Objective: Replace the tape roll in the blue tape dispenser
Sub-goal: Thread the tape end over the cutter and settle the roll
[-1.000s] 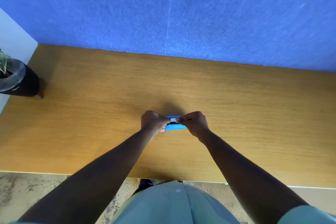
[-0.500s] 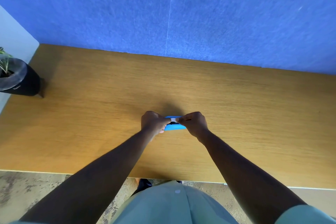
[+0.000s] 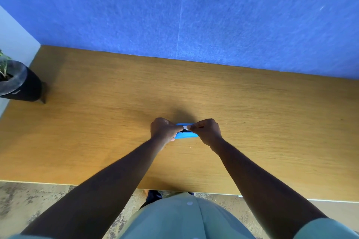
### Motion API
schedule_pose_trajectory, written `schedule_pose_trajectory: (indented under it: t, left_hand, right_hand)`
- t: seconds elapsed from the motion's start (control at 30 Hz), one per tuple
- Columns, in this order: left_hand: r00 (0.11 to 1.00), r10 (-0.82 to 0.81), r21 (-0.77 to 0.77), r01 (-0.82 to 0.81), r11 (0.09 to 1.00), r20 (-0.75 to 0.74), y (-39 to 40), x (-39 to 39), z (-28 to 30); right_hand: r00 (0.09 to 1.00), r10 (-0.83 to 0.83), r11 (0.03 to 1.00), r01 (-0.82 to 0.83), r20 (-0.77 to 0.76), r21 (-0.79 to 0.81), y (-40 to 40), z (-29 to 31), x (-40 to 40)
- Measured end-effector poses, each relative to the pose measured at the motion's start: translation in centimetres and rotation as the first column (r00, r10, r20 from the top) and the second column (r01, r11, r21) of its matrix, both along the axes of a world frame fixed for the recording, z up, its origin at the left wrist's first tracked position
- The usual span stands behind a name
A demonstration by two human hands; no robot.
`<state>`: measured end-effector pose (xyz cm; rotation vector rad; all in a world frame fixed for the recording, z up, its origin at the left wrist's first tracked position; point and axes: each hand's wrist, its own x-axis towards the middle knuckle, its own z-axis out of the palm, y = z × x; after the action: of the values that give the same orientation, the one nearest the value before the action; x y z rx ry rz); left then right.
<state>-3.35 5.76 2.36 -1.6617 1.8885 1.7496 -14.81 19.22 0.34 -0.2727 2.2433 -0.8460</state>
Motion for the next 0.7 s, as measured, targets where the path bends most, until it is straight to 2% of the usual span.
schedule_pose_trajectory:
  t: [0.27,0.43,0.7]
  left_hand:
    - [1.000,0.023,0.033,-0.022,0.999,-0.020,-0.20,0.36,-0.26]
    - [1.000,0.011,0.106,-0.010,0.994,-0.014,-0.51,0.62,-0.08]
    - [0.998,-0.044,-0.015,0.045,0.999,0.035,0.10,-0.30,0.52]
  right_hand:
    - [1.000,-0.004,1.000,0.004,0.009,0.000,-0.06,-0.09,-0.04]
    - [1.000,-0.005,1.000,0.005,0.021,-0.018,-0.05,0.10,-0.01]
    - [1.000,-0.015,1.000,0.015,-0.019,0.007,0.04,0.09,0.34]
